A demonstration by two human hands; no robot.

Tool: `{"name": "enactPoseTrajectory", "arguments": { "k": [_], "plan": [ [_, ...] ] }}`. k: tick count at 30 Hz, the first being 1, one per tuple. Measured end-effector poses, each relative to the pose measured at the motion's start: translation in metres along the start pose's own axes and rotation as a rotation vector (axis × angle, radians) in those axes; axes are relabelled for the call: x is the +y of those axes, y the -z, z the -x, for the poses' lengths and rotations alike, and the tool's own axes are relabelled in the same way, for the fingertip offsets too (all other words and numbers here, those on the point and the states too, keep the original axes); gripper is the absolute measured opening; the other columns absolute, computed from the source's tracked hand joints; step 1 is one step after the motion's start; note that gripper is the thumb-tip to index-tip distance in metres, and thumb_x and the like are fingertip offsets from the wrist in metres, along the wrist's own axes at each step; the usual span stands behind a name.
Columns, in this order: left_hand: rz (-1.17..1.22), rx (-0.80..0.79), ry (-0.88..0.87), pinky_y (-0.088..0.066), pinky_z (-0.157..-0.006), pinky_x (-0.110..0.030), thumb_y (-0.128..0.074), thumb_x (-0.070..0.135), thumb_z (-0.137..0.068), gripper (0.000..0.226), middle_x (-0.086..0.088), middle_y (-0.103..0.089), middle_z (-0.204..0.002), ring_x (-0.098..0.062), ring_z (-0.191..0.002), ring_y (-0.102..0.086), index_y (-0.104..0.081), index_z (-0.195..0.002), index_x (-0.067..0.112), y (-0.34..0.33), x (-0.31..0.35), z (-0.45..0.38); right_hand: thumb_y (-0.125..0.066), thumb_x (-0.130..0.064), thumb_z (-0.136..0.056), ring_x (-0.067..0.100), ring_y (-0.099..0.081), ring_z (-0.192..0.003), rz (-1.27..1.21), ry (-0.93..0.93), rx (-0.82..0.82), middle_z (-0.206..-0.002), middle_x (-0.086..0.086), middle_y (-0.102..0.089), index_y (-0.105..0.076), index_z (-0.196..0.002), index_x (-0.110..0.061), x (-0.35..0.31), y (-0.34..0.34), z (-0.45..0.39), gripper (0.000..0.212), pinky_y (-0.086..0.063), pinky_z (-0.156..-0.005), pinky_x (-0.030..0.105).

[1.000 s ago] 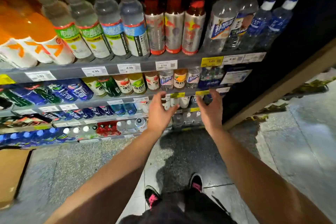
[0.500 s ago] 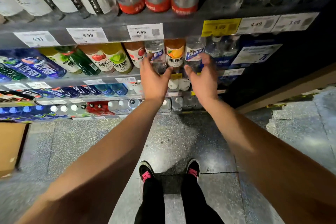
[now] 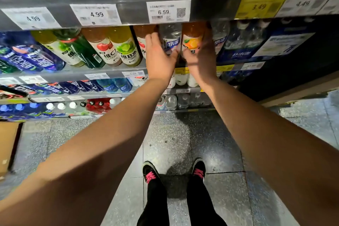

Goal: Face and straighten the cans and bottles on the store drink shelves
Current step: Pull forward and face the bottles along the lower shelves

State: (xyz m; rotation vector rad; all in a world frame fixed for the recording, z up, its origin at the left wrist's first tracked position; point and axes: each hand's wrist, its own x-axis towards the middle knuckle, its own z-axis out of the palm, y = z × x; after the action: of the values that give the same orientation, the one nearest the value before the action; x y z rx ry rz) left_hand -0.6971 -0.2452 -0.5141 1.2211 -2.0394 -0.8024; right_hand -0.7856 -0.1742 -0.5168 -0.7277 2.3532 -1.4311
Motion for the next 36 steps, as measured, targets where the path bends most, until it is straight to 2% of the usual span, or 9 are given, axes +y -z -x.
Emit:
{"name": "enactPoseTrajectory", "arguments": {
  "k": [7, 15, 19, 21, 24, 28, 31, 34, 36],
  "plan": [
    [-0.015, -0.002, -0.032, -0.041, -0.084, -0.026, -0.079, 0.02, -0.079, 0.048, -0.01, -0.05, -0.122, -0.027, -0.112, -0.054, -0.053, -0.115, 0.004, 0.005, -0.008, -0.005, -0.072, -0.03, -0.079, 0.028, -0.059, -0.114, 0.087, -0.016, 0.037, -0.131, 0.014, -0.057, -0.032, -0.151, -0.009, 0.001, -0.004, -0.01, 0.084, -0.043, -0.092, 0.025],
    [0.149, 0.013, 0.057, -0.042, -0.088, -0.021, -0.082, 0.019, -0.076, 0.05, -0.011, -0.061, -0.116, -0.021, -0.107, -0.058, -0.054, -0.113, 0.001, 0.015, -0.013, -0.013, -0.075, -0.045, -0.067, 0.025, -0.049, -0.129, -0.089, -0.109, 0.165, -0.143, 0.009, -0.05, -0.032, -0.151, -0.015, -0.022, -0.03, 0.006, 0.099, -0.041, -0.108, 0.04],
    [0.193, 0.002, 0.075, -0.044, -0.091, -0.02, -0.083, 0.017, -0.074, 0.052, -0.009, -0.063, -0.115, -0.018, -0.108, -0.06, -0.053, -0.114, 0.003, 0.014, -0.02, -0.015, -0.081, -0.024, -0.066, 0.016, -0.059, -0.101, -0.195, -0.097, 0.199, -0.117, -0.001, -0.061, -0.042, -0.135, -0.011, -0.023, -0.032, 0.004, 0.08, -0.045, -0.092, 0.015],
    [0.199, -0.015, 0.07, -0.047, -0.095, -0.028, -0.084, 0.018, -0.073, 0.053, -0.009, -0.063, -0.117, -0.02, -0.11, -0.06, -0.052, -0.114, 0.005, 0.013, -0.022, -0.016, -0.081, -0.023, -0.063, 0.019, -0.062, -0.1, -0.176, -0.08, 0.221, -0.115, 0.001, -0.063, -0.043, -0.127, -0.014, -0.022, -0.029, 0.001, 0.074, -0.049, -0.094, 0.027],
    [0.198, -0.048, 0.084, -0.044, -0.092, -0.023, -0.084, 0.02, -0.074, 0.054, -0.009, -0.063, -0.118, -0.02, -0.111, -0.059, -0.052, -0.115, 0.005, 0.01, -0.022, -0.018, -0.083, -0.033, -0.058, 0.03, -0.053, -0.12, 0.005, -0.036, 0.223, -0.132, 0.012, -0.052, -0.044, -0.136, -0.01, -0.02, -0.029, -0.002, 0.091, -0.042, -0.107, 0.045],
    [0.202, -0.06, 0.094, -0.041, -0.091, -0.021, -0.085, 0.023, -0.075, 0.054, -0.008, -0.062, -0.12, -0.019, -0.112, -0.058, -0.052, -0.115, 0.007, 0.006, -0.018, -0.019, -0.085, -0.036, -0.062, 0.027, -0.05, -0.124, 0.113, -0.078, 0.183, -0.137, 0.011, -0.049, -0.044, -0.141, -0.012, -0.022, -0.022, 0.004, 0.092, -0.043, -0.104, 0.032],
    [0.234, -0.101, 0.139, -0.048, -0.09, -0.023, -0.084, 0.015, -0.074, 0.05, -0.005, -0.065, -0.115, -0.014, -0.103, -0.061, -0.052, -0.112, 0.01, 0.001, -0.017, -0.017, -0.079, -0.036, -0.062, 0.022, -0.063, -0.105, -0.092, -0.094, 0.232, -0.115, 0.002, -0.066, -0.054, -0.127, -0.014, -0.012, -0.013, 0.015, 0.074, -0.052, -0.093, 0.03],
    [0.298, -0.091, 0.151, -0.053, -0.094, -0.029, -0.083, 0.012, -0.073, 0.047, 0.0, -0.067, -0.113, -0.011, -0.1, -0.065, -0.052, -0.109, 0.019, -0.007, -0.019, -0.016, -0.085, -0.027, -0.066, 0.01, -0.059, -0.095, -0.166, -0.104, 0.34, -0.102, -0.01, -0.06, -0.057, -0.124, -0.007, 0.002, 0.005, 0.032, 0.067, -0.038, -0.08, -0.002],
    [0.299, -0.08, 0.178, -0.053, -0.09, -0.025, -0.082, 0.012, -0.075, 0.045, 0.004, -0.068, -0.106, -0.009, -0.094, -0.065, -0.052, -0.106, 0.023, -0.013, -0.02, -0.016, -0.089, -0.027, -0.066, 0.006, -0.057, -0.097, -0.196, -0.131, 0.364, -0.105, -0.011, -0.059, -0.056, -0.129, -0.007, 0.008, 0.017, 0.04, 0.074, -0.036, -0.081, -0.003]
  ]
}}
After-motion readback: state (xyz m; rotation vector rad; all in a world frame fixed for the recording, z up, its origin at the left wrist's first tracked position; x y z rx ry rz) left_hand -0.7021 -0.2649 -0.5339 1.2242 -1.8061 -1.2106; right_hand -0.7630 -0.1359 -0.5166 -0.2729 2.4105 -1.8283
